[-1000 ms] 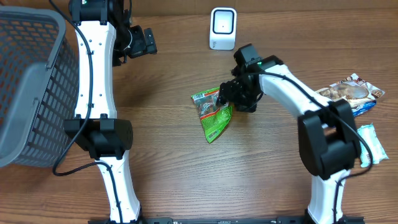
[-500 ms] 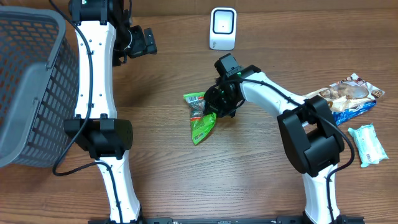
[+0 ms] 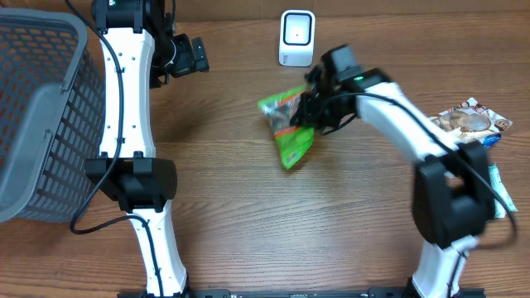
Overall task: Scan the item barcode
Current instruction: 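Lift the green packet up toward the white scanner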
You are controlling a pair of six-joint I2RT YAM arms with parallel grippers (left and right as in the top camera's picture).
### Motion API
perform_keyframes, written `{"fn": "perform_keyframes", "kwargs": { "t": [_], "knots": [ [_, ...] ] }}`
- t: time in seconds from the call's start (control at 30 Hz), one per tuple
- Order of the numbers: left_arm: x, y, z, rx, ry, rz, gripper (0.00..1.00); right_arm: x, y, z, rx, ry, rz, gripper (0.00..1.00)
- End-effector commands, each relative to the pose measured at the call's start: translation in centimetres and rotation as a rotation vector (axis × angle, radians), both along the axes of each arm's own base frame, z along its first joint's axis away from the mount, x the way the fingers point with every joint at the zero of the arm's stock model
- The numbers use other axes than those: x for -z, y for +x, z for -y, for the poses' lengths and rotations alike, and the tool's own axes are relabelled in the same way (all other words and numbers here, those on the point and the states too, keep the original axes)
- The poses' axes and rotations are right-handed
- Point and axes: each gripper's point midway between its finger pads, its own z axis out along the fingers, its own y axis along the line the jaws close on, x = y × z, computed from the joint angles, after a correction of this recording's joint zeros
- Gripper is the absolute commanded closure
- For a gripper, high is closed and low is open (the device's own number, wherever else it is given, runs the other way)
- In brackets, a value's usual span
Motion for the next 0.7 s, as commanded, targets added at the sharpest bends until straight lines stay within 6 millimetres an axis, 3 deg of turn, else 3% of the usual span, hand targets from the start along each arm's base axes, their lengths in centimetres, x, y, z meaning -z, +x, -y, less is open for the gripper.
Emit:
{"fn": "perform_keyframes", "kwargs": {
  "t": [0.0,0.13,0.23,0.43,0.67],
  "knots": [
    [0.1,0.0,-0.4,-0.007,0.01,-0.003,0.0,-9.6,0.5,0.4,-0.122,0.1,0.306,0.96],
    [0.1,0.0,-0.4,-0.007,0.01,-0.003,0.0,-13.6,0.2,1.7,-0.185,0.094,0.482,0.96],
    [0.1,0.0,-0.4,-0.007,0.01,-0.003,0.0,-14.6,0.1,1.9,-0.22,0.086,0.549,0.96],
    [0.1,0.0,-0.4,-0.007,0.01,-0.003,0.0,-14.4,1.1,2.6,-0.196,0.025,0.583,0.96],
    [0.1,0.0,-0.4,-0.007,0.01,-0.003,0.0,-13.3,4.0,5.2,-0.045,-0.2,0.629,0.96]
  ]
}}
